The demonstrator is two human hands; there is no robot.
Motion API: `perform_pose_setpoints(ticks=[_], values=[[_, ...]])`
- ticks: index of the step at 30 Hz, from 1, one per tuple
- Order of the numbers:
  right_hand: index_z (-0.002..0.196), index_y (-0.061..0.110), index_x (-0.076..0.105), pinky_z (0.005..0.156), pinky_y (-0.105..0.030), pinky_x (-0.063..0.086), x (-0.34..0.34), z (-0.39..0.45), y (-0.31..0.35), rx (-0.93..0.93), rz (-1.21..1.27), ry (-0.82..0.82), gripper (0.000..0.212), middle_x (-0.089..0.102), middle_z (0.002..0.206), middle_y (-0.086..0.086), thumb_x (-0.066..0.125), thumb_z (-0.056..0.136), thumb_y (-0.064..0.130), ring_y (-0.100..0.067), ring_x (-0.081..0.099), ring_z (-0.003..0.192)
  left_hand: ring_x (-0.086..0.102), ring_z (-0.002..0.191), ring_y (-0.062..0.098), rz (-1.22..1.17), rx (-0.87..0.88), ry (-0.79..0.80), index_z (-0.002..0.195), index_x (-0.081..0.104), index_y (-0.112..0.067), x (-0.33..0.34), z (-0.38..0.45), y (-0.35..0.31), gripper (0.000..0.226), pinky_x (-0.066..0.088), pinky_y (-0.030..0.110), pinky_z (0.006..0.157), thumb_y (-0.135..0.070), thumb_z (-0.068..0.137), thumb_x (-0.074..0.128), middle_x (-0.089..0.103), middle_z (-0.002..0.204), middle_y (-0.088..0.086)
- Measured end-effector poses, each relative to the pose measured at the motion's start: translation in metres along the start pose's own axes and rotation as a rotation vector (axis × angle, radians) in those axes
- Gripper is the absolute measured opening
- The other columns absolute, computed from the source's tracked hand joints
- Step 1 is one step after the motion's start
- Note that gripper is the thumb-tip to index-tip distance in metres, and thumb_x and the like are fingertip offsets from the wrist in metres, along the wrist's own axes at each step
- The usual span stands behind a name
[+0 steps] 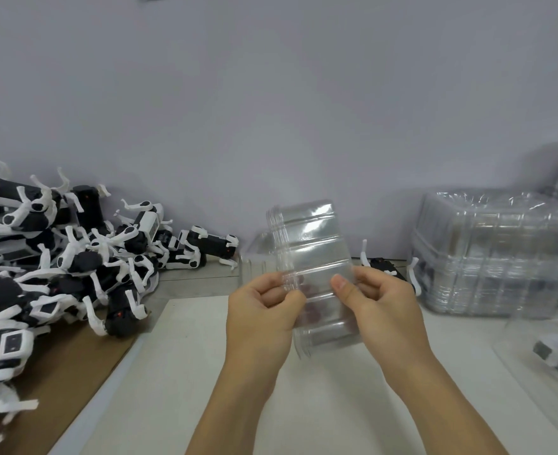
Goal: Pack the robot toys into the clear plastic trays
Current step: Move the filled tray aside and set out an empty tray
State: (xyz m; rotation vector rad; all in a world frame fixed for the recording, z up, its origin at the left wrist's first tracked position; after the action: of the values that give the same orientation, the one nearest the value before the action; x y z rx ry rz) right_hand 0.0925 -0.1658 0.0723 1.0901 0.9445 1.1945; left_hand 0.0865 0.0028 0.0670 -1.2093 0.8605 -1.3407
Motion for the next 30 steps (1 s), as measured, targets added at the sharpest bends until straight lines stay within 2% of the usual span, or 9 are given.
perform_pose_setpoints(ticks=[3, 6, 10, 15, 19, 21, 24, 26, 30], values=[[0.096, 0.021, 0.076, 0.085, -0.035, 0.056, -0.002, 0.0, -0.001, 0.021, 0.019, 0.002, 0.01, 0.077, 0.083, 0.004, 0.069, 0.092, 0.019, -0.013, 0.074, 0.081, 0.076, 0.081, 0.026, 0.003, 0.002, -0.01, 0.094, 0.078, -0.012, 0.0, -0.001, -0.004, 0.028, 0.058, 0.025, 0.065, 0.008, 0.086, 0.06, 0.078, 0.09, 0.01], [0.092, 0.021, 0.077, 0.082, -0.031, 0.054, -0.005, 0.001, -0.001, 0.033, 0.035, -0.008, 0.009, 0.077, 0.081, 0.005, 0.069, 0.091, 0.018, -0.012, 0.073, 0.081, 0.076, 0.079, 0.025, 0.029, 0.012, -0.021, 0.088, 0.08, -0.018, 0.0, -0.001, -0.007, 0.036, 0.057, 0.023, 0.064, 0.01, 0.085, 0.057, 0.078, 0.087, 0.01], [0.089, 0.019, 0.077, 0.074, -0.026, 0.049, -0.009, 0.002, -0.001, 0.049, 0.063, -0.029, 0.006, 0.077, 0.077, 0.003, 0.071, 0.089, 0.016, -0.009, 0.072, 0.072, 0.076, 0.08, 0.025, 0.066, 0.011, -0.036, 0.088, 0.079, -0.018, -0.002, -0.001, -0.009, 0.038, 0.059, 0.036, 0.076, 0.011, 0.085, 0.056, 0.078, 0.087, 0.01], [0.097, 0.017, 0.077, 0.08, -0.031, 0.054, -0.013, 0.004, -0.005, 0.092, 0.079, -0.038, 0.011, 0.077, 0.082, 0.001, 0.074, 0.087, 0.017, -0.018, 0.072, 0.081, 0.075, 0.083, 0.029, 0.077, 0.025, -0.006, 0.09, 0.08, -0.018, -0.002, -0.001, -0.015, 0.041, 0.061, 0.04, 0.081, 0.013, 0.086, 0.054, 0.078, 0.089, 0.011], [0.091, 0.018, 0.077, 0.059, -0.014, 0.052, -0.021, 0.005, 0.001, 0.08, 0.117, -0.064, 0.008, 0.077, 0.079, 0.001, 0.073, 0.087, 0.013, -0.012, 0.071, 0.068, 0.076, 0.081, 0.026, 0.078, 0.038, -0.015, 0.088, 0.08, -0.019, -0.01, 0.0, -0.019, 0.041, 0.061, 0.029, 0.074, 0.014, 0.086, 0.055, 0.078, 0.087, 0.009], [0.092, 0.017, 0.076, 0.06, -0.016, 0.051, -0.023, 0.005, 0.003, 0.076, 0.121, -0.061, 0.009, 0.077, 0.079, 0.001, 0.07, 0.089, 0.012, -0.017, 0.072, 0.064, 0.075, 0.077, 0.02, 0.076, 0.031, -0.028, 0.086, 0.078, -0.014, -0.02, 0.001, -0.019, 0.036, 0.059, 0.031, 0.074, 0.013, 0.087, 0.055, 0.078, 0.085, 0.007], [0.089, 0.015, 0.075, 0.061, -0.017, 0.052, -0.025, 0.005, 0.004, 0.066, 0.134, -0.065, 0.011, 0.076, 0.078, -0.002, 0.065, 0.092, 0.011, -0.023, 0.072, 0.059, 0.068, 0.068, 0.017, 0.005, 0.011, -0.134, 0.085, 0.071, -0.007, -0.045, 0.004, -0.018, 0.025, 0.056, 0.04, 0.077, 0.012, 0.089, 0.055, 0.074, 0.076, 0.008], [0.087, 0.015, 0.075, 0.059, -0.017, 0.052, -0.033, 0.005, 0.003, 0.065, 0.181, -0.109, 0.015, 0.076, 0.079, -0.005, 0.062, 0.094, 0.012, -0.021, 0.07, 0.058, 0.065, 0.061, 0.015, -0.06, -0.019, -0.25, 0.084, 0.067, -0.005, -0.067, 0.006, -0.013, 0.024, 0.053, 0.037, 0.072, 0.01, 0.091, 0.05, 0.07, 0.069, 0.005], [0.092, 0.012, 0.074, 0.068, -0.029, 0.05, -0.043, 0.007, 0.002, 0.069, 0.269, -0.166, 0.017, 0.075, 0.083, -0.008, 0.058, 0.097, 0.015, -0.018, 0.066, 0.056, 0.055, 0.059, 0.021, -0.143, -0.18, -0.603, 0.081, 0.063, -0.01, -0.116, -0.007, 0.009, 0.021, 0.045, 0.037, 0.066, -0.004, 0.089, 0.045, 0.065, 0.056, -0.003]])
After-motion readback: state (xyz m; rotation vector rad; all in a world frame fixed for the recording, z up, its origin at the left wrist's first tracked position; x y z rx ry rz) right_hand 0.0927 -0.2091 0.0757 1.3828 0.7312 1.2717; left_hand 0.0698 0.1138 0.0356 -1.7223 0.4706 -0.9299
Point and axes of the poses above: each hand's wrist, its own z-axis towards the middle knuckle, its own x-axis out of the palm, y = z × x, the point moved 10 cm from there along z, towards the middle knuckle
